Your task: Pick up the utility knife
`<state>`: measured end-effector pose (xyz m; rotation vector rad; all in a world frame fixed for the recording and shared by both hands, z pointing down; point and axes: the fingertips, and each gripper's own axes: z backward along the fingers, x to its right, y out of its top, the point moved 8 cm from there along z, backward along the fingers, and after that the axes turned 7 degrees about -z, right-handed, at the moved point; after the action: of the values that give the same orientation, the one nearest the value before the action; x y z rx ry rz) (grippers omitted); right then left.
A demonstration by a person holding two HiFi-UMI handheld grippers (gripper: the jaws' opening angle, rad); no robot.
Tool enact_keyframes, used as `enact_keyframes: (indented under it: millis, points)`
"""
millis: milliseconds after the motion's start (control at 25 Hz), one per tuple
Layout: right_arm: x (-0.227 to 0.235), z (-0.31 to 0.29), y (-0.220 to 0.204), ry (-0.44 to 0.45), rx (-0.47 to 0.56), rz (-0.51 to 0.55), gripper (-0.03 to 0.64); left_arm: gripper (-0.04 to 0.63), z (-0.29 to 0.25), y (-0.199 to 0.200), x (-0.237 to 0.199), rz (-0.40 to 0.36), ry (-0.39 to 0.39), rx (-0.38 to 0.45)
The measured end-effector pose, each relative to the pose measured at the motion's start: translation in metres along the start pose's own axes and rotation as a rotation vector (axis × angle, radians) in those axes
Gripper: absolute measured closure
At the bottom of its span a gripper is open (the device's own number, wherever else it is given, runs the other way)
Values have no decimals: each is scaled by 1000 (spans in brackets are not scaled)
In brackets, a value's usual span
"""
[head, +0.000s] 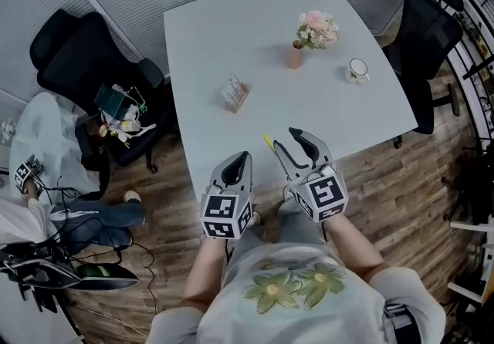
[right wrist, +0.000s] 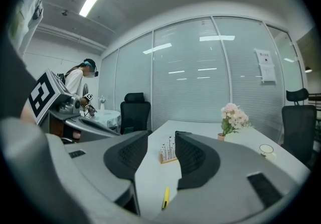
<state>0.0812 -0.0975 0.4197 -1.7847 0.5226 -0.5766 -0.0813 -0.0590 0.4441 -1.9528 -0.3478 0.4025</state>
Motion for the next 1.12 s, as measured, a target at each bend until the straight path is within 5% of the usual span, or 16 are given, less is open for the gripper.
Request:
enact_keyframes:
  millis: [1120]
  points:
    - [29,-55,-142,-7,-322,-46,440,594,-15,-54,-10,33,61,-133]
